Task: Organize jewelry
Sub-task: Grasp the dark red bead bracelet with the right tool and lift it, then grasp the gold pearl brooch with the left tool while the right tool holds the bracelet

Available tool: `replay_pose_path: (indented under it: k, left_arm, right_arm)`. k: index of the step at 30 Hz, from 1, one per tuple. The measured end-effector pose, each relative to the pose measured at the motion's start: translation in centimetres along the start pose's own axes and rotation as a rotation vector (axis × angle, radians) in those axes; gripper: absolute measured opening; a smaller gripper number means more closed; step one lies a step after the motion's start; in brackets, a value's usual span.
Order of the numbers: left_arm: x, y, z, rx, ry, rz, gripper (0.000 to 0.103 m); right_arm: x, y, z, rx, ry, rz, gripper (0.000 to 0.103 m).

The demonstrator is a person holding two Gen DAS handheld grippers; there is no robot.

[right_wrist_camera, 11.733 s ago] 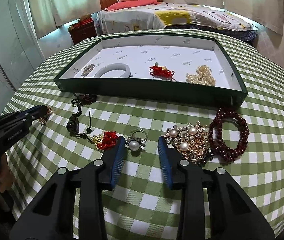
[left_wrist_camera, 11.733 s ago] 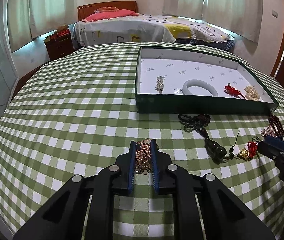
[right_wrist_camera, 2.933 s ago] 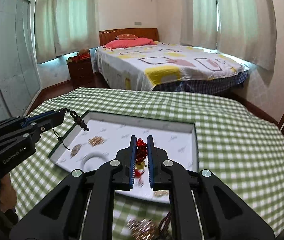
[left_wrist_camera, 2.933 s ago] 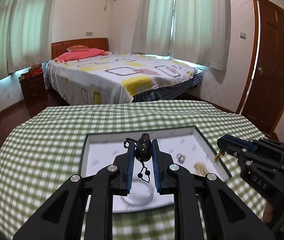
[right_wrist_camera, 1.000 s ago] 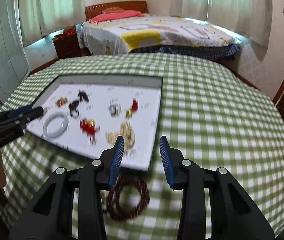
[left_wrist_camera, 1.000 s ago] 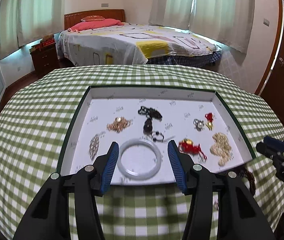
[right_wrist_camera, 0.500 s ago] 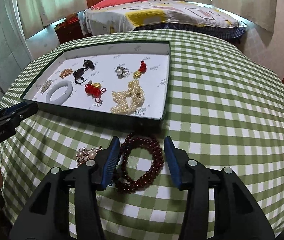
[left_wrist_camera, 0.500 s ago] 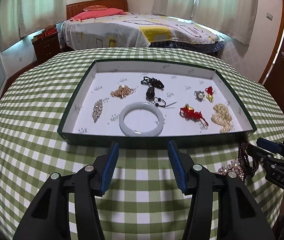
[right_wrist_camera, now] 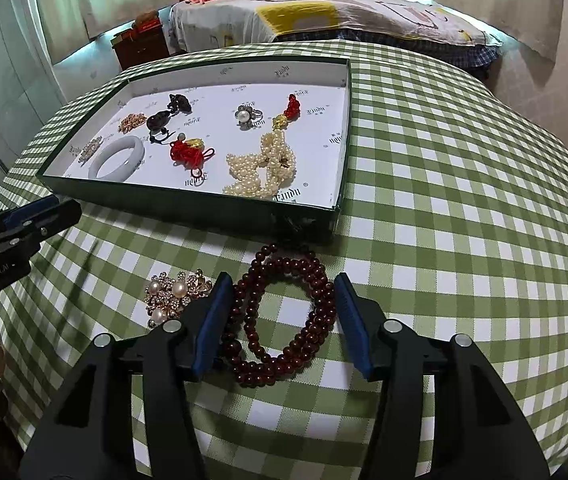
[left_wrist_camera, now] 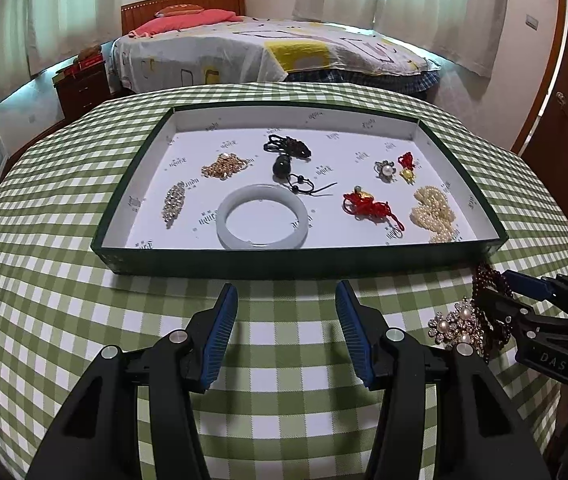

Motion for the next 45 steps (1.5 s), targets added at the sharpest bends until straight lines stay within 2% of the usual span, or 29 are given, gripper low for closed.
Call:
replay_pose_path:
  k: [4,6,10,23,33,45]
  left_arm:
    - [-0.1,0.2,0.4,-0.009,0.002,-0.005,0.05]
    - [-0.1,0.2,0.5,-0.014,0.004,-0.008,0.05]
    - [-0.2,0.3,0.9,-0.022,0.006,-0.012,0.051]
    - [-0.2,0.7,3.0,-0.068,0.04,-0.03,0.05]
    - [-0.1,1.2,7.1,-0.123,0.085,-0.051,0.051]
    - [-0.6,2.0,11.3,-0.149,0.097,-0.07,0.051]
  right_arm:
    - [0.2,0.2,-0.1,0.011,-0.01,-0.01,0.029]
    - [0.2,0.4,-0.2,0.035,0.012,-0.006,0.026]
    - [0.2,0.6,-0.2,0.042,0.008,-0.005,0.012]
    - [2.3,0.5,1.1,0.052,0.04,0.036,0.012]
    - [3.7,1.7,4.0,0.031,0.042,0.046,0.012]
    - [4.5,3.0,7.0,-0.009,0.018,0.065,0.012]
Point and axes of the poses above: each gripper's, at about its wrist camera, not at the fingertips, and x roughly against the way its jaws point, z to its right, y to its underside, the point moved 2 cm from there along -x, roughly the way its jaws point, and after that the axes turned 6 degrees about -z, right-handed, at the moved point
